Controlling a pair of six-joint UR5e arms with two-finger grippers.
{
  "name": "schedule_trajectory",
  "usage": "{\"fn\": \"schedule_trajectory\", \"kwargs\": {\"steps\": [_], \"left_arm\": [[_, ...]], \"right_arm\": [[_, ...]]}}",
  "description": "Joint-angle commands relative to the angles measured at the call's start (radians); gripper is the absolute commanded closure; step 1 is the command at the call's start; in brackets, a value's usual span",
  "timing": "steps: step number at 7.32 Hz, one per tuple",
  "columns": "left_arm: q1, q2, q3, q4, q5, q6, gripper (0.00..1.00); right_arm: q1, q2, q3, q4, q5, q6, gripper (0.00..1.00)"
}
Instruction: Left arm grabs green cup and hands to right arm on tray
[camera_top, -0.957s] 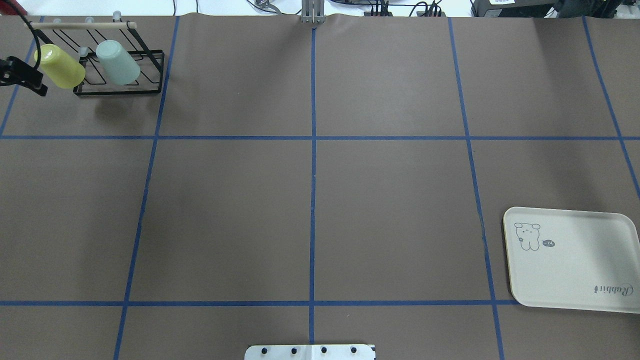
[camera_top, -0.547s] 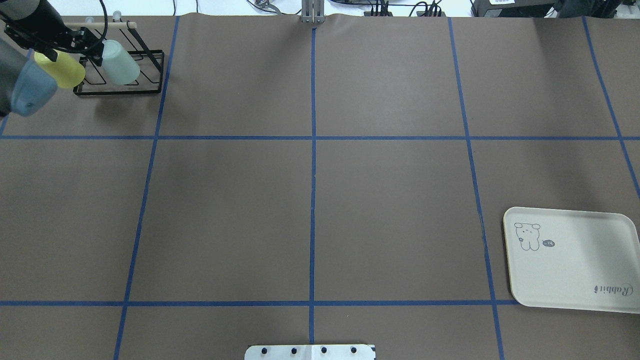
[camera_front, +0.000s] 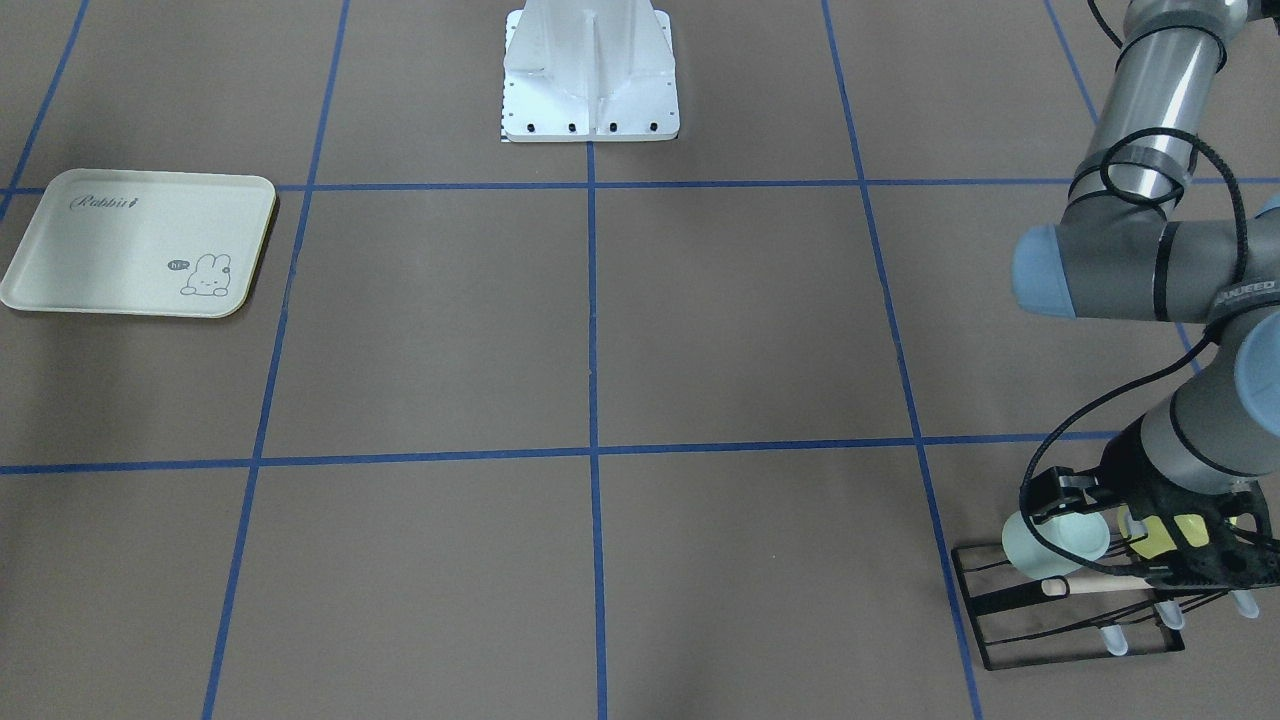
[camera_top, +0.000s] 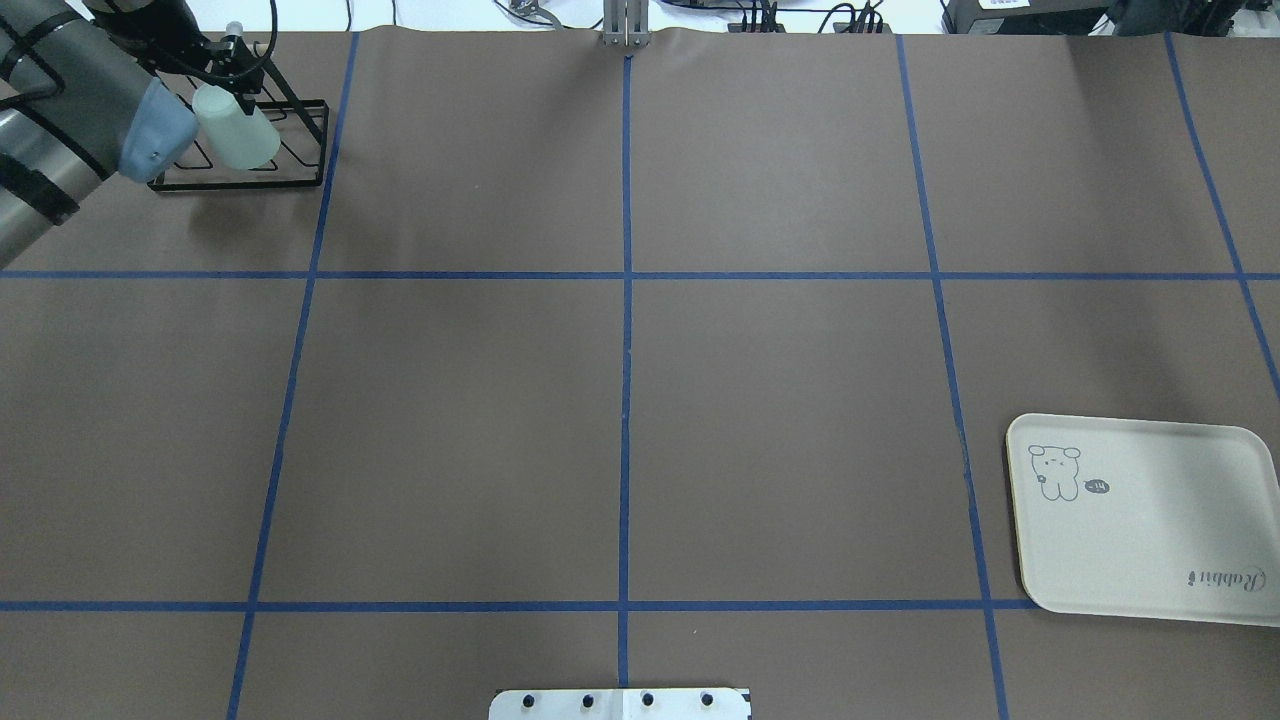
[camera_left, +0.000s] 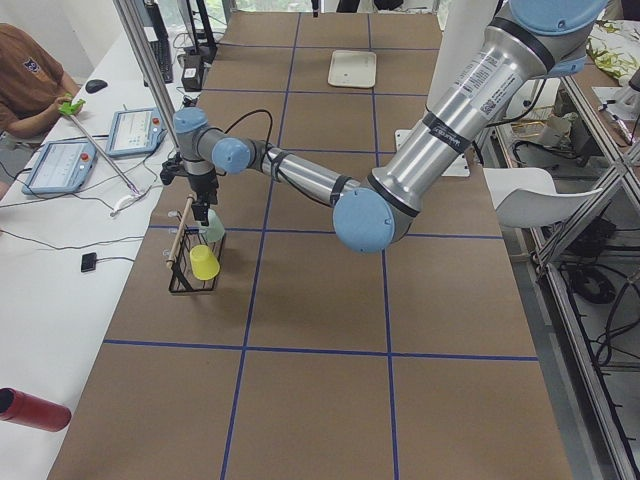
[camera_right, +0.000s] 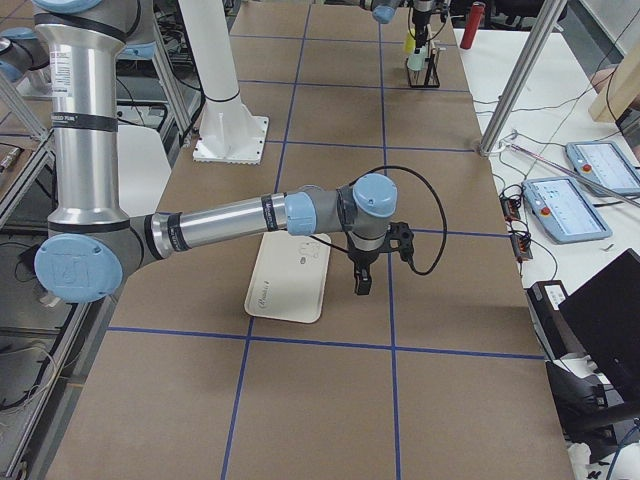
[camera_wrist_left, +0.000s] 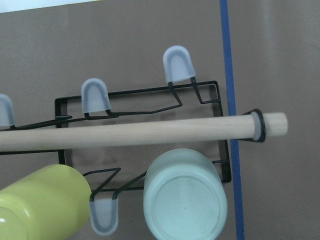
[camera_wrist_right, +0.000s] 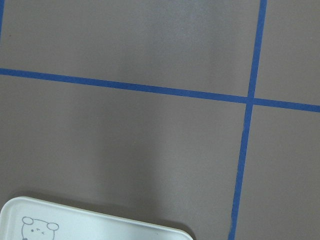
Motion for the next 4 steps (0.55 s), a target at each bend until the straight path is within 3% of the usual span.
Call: {"fn": "schedule_trajectory", "kwargs": {"steps": [1,4], "left_arm": [[0.015,-0.019,0.051,-0.001,0.002,0.001,0.01],[0.027,-0.019,0.074,-0.007,0.005,0.001,0.03]], "right_arm": [[-0.01,0.0,-0.003,-0.002,0.0,0.001,0.0],[-0.019,0.0,-0.003,0.0,0.0,0.004,0.0]]}}
